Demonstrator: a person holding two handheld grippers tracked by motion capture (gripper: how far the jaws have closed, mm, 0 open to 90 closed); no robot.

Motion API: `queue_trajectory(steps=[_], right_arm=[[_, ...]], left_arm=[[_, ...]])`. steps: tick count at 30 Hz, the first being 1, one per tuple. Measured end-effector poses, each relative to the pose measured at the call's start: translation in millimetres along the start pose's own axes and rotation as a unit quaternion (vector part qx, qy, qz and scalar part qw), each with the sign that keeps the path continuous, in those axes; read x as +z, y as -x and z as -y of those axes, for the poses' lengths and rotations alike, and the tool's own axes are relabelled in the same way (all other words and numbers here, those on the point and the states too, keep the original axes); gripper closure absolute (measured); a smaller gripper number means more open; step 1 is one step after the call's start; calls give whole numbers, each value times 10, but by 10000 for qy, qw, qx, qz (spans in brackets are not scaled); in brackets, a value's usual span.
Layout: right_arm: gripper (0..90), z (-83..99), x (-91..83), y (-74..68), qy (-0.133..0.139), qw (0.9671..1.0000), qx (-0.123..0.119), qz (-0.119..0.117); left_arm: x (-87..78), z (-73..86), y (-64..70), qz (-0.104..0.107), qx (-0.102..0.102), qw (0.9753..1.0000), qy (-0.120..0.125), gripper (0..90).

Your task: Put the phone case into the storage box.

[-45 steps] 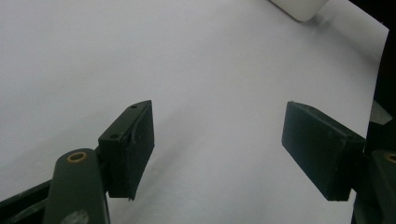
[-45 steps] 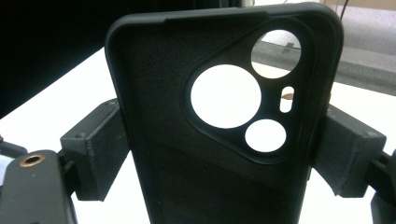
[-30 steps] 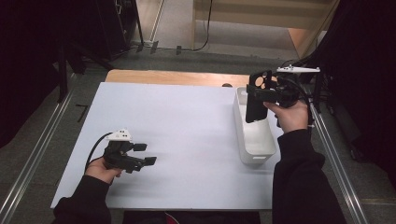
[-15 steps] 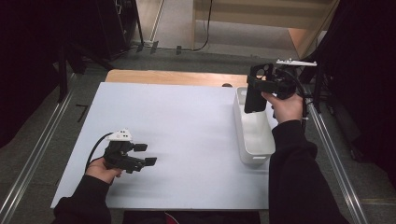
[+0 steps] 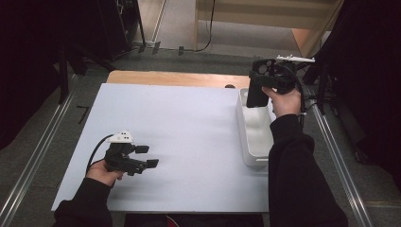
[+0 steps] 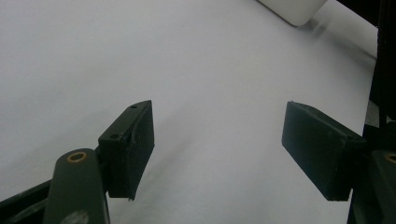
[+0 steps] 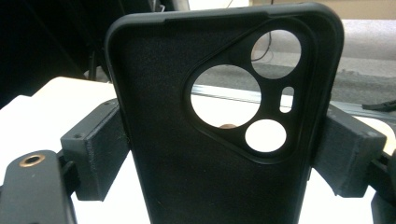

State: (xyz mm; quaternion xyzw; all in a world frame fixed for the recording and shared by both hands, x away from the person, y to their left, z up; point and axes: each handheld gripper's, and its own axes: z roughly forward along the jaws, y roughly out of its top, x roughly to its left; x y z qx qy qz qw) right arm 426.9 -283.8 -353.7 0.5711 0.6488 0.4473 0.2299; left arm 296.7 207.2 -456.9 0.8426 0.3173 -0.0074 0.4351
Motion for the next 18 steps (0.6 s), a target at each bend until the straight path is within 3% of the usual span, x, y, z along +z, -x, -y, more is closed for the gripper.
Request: queue_trajectory(steps=[5,18], right_arm=[[123,-42,84,69,24,9998,185,3],[123,-93,317,113,-47,9997,95,237]], left_arm=[[11,-3,-8,23,-36,10000,6,250],[17,-1,-3,49,15,10000,-30,250]])
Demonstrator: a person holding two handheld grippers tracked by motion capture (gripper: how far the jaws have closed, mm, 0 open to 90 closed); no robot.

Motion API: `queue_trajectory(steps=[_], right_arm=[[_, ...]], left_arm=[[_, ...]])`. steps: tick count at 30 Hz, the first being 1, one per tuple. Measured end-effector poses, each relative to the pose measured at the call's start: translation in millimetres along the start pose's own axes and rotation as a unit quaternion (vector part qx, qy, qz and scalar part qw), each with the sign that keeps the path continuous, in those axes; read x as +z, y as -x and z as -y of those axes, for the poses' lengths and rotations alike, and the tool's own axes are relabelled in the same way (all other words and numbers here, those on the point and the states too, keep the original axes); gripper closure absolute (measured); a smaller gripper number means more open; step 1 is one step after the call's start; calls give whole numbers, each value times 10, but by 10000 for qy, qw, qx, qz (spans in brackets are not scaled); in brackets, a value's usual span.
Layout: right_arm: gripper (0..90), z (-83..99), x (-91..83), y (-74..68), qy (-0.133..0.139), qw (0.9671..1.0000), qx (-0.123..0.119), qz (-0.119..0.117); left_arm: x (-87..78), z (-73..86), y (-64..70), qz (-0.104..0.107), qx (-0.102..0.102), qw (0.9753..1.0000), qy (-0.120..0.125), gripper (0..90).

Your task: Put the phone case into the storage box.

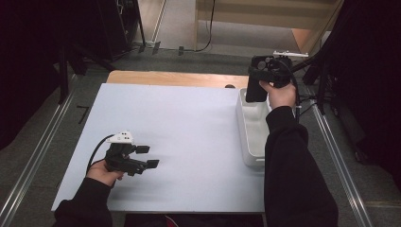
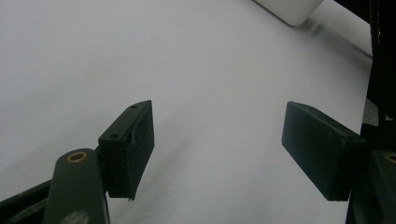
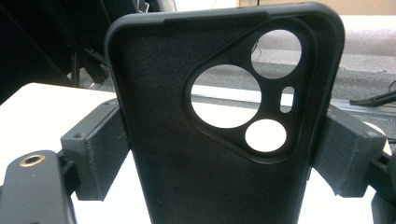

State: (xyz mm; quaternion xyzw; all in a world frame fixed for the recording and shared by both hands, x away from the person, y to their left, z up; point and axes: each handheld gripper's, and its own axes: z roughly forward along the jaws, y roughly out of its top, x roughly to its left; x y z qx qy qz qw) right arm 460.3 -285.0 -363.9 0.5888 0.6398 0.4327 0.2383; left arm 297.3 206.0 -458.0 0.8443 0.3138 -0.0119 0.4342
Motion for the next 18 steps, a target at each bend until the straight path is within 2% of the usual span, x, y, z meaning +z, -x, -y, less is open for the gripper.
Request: queue_trajectory(steps=[5,11,15,18], right_arm=[[123,-29,84,-1,77,9998,148,98],[123,25,187,-5,28,9995,121,301],[122,89,233,9,200,9991,247,289],[122,132,294,-6,132,9992,138,363]], left_arm=[[1,0,-3,-3,-26,10000,35,250],[0,0,5,20,21,10000,10,250],[13,-5,14,37,19,10000,-18,250],[15,-4,17,43,72,10000,-43,250]])
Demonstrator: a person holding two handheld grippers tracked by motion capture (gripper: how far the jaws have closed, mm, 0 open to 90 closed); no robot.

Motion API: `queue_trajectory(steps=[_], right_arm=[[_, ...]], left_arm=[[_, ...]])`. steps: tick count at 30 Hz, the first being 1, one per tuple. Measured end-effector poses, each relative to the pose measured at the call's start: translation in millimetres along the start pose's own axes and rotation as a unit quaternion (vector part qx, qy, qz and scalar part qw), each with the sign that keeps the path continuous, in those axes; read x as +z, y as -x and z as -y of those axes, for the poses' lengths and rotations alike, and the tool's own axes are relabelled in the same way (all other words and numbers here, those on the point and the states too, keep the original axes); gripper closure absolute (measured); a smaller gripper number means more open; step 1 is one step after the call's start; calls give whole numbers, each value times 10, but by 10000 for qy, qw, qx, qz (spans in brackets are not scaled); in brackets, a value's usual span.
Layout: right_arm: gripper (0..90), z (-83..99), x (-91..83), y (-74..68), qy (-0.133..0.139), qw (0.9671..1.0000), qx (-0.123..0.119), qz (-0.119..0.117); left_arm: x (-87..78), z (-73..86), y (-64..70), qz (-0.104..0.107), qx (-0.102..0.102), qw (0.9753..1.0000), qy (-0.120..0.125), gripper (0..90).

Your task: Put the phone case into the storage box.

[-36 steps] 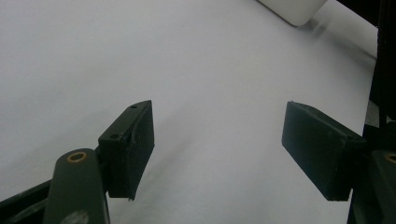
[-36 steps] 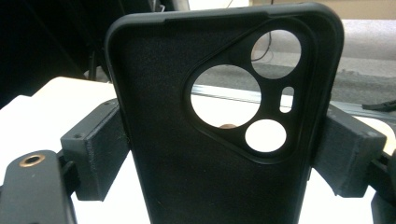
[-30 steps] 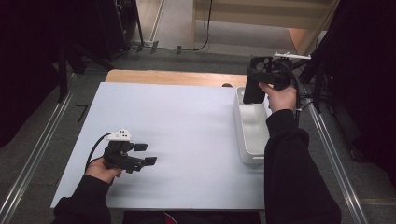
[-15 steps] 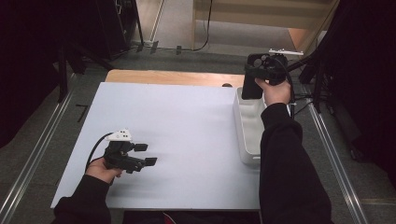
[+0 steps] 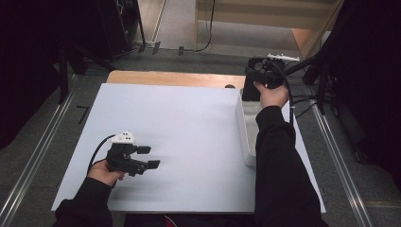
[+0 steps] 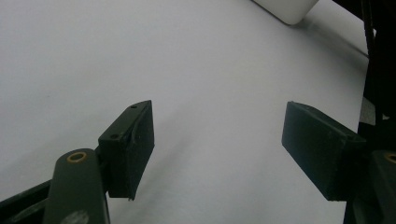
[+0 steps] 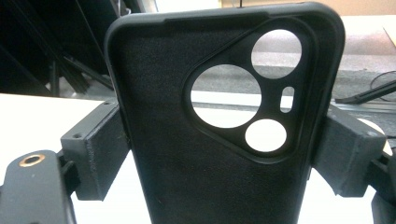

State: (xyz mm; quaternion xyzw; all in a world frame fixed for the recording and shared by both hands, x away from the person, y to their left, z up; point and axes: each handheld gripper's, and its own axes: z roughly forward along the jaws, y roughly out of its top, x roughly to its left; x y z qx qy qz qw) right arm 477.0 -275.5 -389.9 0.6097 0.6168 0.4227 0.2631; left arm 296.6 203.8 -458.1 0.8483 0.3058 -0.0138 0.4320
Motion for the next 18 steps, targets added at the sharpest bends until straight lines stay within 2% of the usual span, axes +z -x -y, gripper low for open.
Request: queue_trajectory(steps=[5,10,18], right_arm=[[122,48,50,16,-8,9999,-85,76],[122,81,77,52,-39,10000,40,77],[122,168,132,39,-94,9999,-2,85]], left_arm=[[-2,1,-2,15,-7,10000,24,250],[0,2,-9,11,-44,10000,63,250],[1,2,-11,10,-39,10000,57,250]])
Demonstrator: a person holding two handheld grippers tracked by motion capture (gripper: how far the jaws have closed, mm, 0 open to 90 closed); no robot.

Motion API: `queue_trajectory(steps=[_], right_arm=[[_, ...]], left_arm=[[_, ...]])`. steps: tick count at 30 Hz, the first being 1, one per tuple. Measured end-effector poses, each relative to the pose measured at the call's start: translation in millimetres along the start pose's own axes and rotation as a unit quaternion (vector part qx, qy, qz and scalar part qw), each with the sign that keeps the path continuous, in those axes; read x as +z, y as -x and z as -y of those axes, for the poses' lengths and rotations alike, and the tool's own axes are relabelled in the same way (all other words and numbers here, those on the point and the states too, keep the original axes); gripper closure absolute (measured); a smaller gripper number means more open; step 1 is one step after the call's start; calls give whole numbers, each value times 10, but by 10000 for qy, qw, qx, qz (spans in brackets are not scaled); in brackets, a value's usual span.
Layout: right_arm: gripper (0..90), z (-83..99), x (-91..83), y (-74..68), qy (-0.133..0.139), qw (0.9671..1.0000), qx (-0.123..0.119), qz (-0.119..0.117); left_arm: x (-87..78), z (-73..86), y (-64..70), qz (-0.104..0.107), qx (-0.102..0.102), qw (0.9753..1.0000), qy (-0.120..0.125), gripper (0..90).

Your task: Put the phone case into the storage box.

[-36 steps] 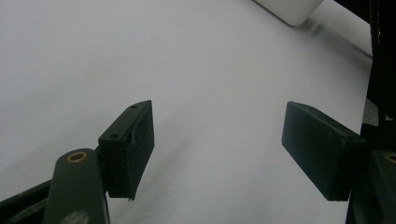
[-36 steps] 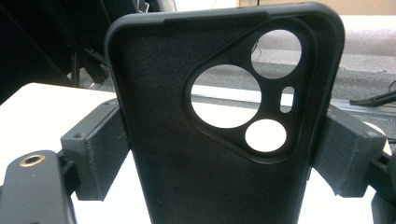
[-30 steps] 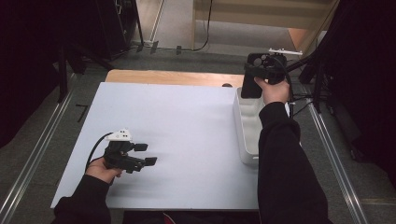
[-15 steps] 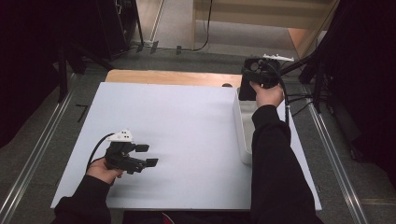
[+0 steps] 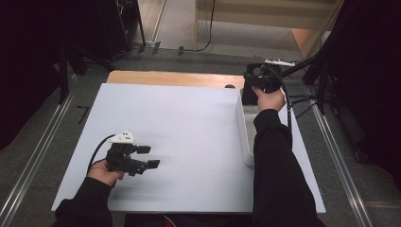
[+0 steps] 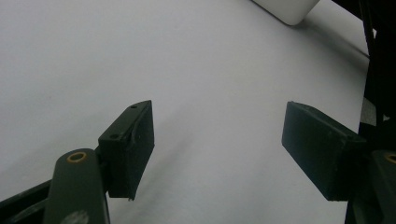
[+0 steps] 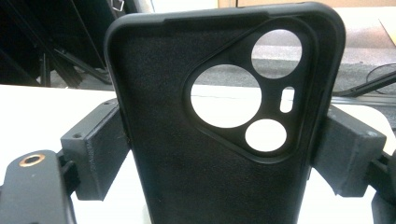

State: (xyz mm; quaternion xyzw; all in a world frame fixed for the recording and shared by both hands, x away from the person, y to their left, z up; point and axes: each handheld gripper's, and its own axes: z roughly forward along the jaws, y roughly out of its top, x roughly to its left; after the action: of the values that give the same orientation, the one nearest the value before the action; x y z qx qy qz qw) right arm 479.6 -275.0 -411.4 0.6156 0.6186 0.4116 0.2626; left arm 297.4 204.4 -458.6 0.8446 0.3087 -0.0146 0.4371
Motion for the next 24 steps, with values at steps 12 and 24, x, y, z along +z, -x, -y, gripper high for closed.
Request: queue_trajectory(steps=[12,24], right_arm=[[119,131,145,-70,-163,9998,-149,9],[113,267,205,-48,-233,9995,-71,179]], left_arm=[[0,0,-3,0,5,10000,-8,250],[-1,-3,-11,-16,-16,10000,-39,251]])
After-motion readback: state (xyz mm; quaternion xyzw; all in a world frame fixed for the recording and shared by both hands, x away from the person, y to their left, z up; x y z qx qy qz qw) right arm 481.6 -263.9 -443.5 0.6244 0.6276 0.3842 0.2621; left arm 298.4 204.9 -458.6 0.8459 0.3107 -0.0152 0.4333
